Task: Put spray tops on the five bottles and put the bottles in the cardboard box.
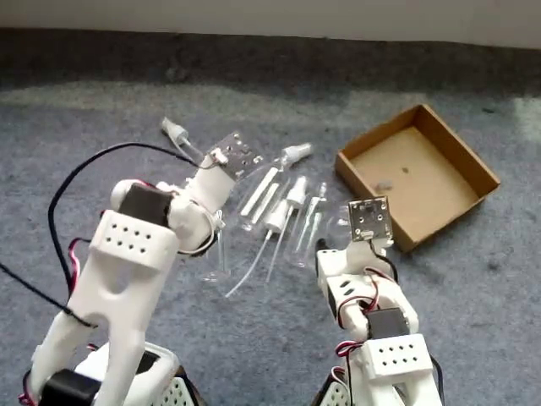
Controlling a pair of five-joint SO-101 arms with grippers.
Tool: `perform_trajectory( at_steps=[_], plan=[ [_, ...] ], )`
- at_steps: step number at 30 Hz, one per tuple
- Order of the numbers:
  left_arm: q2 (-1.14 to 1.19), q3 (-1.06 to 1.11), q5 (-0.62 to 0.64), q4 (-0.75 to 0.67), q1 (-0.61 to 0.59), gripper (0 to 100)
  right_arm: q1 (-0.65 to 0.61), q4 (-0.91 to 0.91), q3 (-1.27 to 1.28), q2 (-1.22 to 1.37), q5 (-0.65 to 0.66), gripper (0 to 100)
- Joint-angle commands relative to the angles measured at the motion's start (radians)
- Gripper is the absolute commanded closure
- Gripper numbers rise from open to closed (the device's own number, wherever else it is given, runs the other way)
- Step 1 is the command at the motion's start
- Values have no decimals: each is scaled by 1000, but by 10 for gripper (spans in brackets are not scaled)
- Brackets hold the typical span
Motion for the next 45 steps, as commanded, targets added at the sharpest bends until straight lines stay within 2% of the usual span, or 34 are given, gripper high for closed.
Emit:
perform_trajectory(
  at_steps=[1,4,6,12,16,22,27,39,45],
  plan=[
    [182,-205,-3,37,85,995,21,-27,-22,-19,-3,871],
    [302,-300,9,63,136,995,22,-27,-21,-19,-3,871],
    [380,-372,81,64,168,992,30,-27,-21,-19,-3,871],
    [633,-607,255,71,229,873,85,-27,-15,-19,-2,871],
    [799,-763,255,75,223,866,81,-27,-15,-19,-2,871],
    [998,-1001,253,198,259,863,81,-27,-15,-19,-2,871],
    [1125,-1171,253,232,268,862,81,-27,-15,-19,-2,871],
    [1353,-1354,253,232,211,862,81,-27,-15,-19,-2,871],
    [1406,-1371,253,232,200,862,81,-27,-15,-19,-2,871]
  ],
)
